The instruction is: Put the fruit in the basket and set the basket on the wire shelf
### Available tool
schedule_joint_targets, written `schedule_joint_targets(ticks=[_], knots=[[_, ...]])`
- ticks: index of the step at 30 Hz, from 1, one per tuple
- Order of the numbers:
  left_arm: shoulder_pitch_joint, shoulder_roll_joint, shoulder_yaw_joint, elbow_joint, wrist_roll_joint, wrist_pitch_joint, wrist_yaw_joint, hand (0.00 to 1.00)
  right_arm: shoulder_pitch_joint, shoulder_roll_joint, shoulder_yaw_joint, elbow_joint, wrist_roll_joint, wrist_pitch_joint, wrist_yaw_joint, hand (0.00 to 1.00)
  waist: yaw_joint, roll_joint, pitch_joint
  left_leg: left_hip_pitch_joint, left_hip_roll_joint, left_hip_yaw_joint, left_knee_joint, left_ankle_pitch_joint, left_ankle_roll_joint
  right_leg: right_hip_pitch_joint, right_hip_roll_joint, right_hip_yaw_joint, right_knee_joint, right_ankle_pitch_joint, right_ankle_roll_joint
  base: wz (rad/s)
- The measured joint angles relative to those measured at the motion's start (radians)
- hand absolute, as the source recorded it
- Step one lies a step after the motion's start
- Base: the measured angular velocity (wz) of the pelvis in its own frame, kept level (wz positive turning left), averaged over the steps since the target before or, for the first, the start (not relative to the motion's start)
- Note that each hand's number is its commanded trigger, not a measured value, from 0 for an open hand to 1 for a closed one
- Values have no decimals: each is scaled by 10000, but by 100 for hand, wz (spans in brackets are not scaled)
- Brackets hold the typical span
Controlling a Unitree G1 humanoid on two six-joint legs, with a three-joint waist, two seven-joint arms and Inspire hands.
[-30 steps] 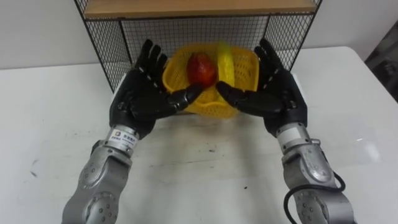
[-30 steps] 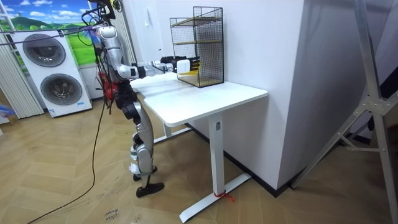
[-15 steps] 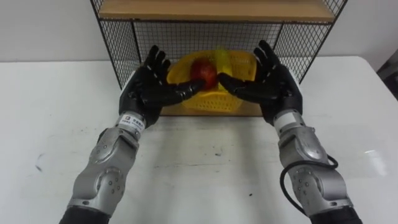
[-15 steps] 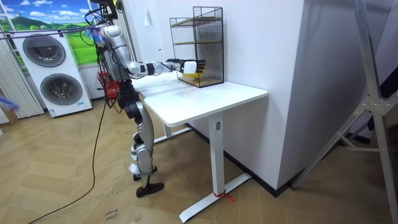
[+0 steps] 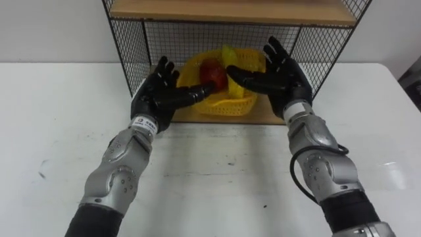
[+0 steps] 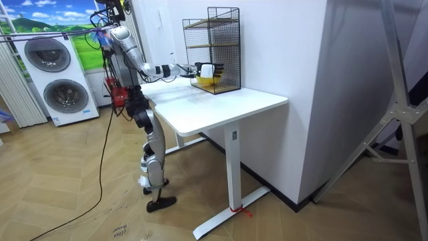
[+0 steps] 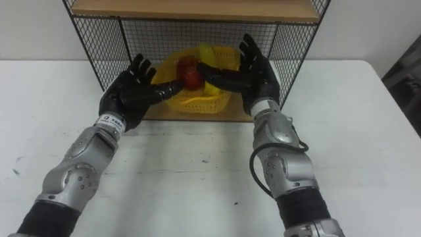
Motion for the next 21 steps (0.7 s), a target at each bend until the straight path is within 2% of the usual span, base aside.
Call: schedule_joint_targets(ticks=[2,6,14,21], knots=[[-184,-3,25,40,0,122,12,0,-150,60,-120,612,444,48,40,0,-9,3,0,3,3,-4,9,1,1,13,-6,-32,9,11,-2,0],[-299,-3,51,248,78,132,13,0,-462,89,-154,1370,630,149,111,0,-19,25,2,42,4,-4,17,5,-1,60,-5,-39,8,12,-2,0],[-292,66,65,631,84,629,28,0,-531,69,-151,1878,768,224,465,0,-76,158,3,177,5,-47,-17,8,-6,287,8,-100,-156,58,-2,1],[-294,-3,75,627,145,679,28,0,-533,15,-159,2163,768,225,723,0,-84,179,-12,183,0,-188,-12,20,-25,338,10,-212,-166,59,-3,5]])
